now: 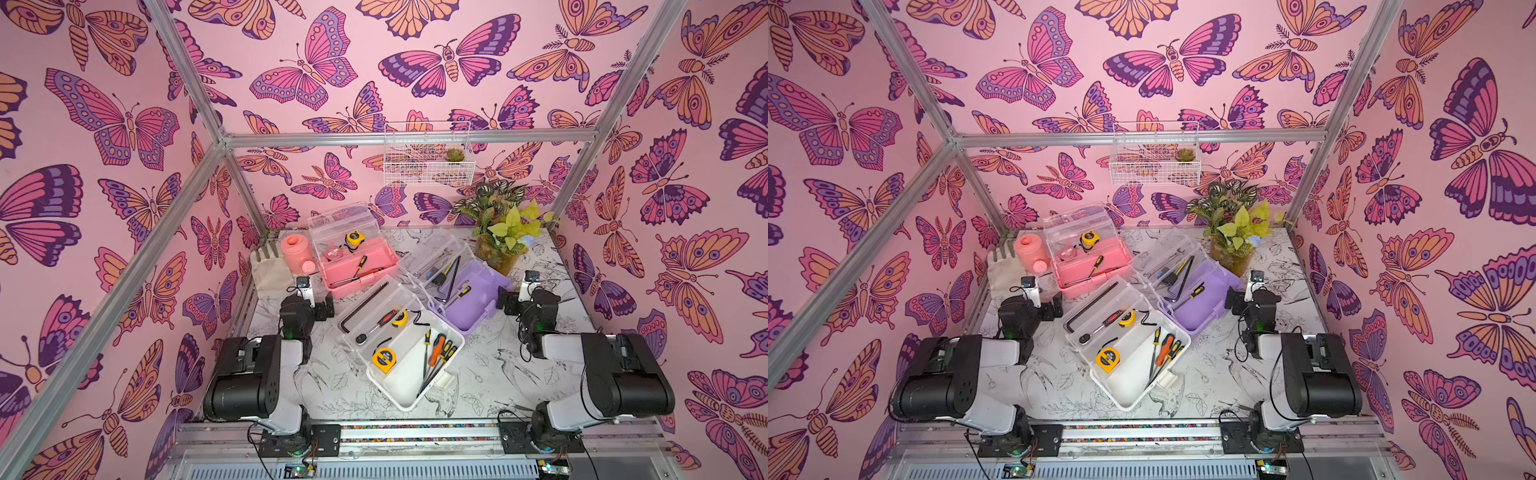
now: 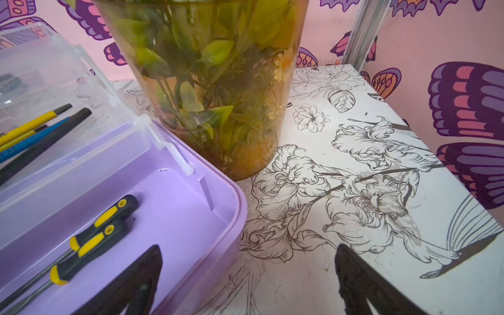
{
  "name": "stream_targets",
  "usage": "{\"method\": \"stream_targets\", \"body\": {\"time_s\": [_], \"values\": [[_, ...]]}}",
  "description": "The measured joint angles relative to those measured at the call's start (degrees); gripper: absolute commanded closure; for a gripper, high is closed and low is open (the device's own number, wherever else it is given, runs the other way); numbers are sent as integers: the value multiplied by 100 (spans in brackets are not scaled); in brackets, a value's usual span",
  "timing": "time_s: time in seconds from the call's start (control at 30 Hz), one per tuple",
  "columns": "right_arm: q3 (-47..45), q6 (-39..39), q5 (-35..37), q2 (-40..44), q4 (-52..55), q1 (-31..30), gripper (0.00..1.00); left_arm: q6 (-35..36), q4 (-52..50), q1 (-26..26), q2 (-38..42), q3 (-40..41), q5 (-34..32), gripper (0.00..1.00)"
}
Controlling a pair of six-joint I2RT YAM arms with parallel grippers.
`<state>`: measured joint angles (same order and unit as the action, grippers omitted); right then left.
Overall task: Close toolboxes
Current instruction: Move the toolbox to the center of the board.
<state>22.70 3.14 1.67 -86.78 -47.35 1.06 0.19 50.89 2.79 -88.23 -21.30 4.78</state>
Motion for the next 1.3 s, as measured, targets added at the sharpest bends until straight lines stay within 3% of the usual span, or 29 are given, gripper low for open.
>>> {"method": "stream_targets", "body": {"time_s": [1.3], "values": [[2, 2, 4, 0, 4, 0, 1, -33, -11, 20, 13, 0, -66, 0]]}}
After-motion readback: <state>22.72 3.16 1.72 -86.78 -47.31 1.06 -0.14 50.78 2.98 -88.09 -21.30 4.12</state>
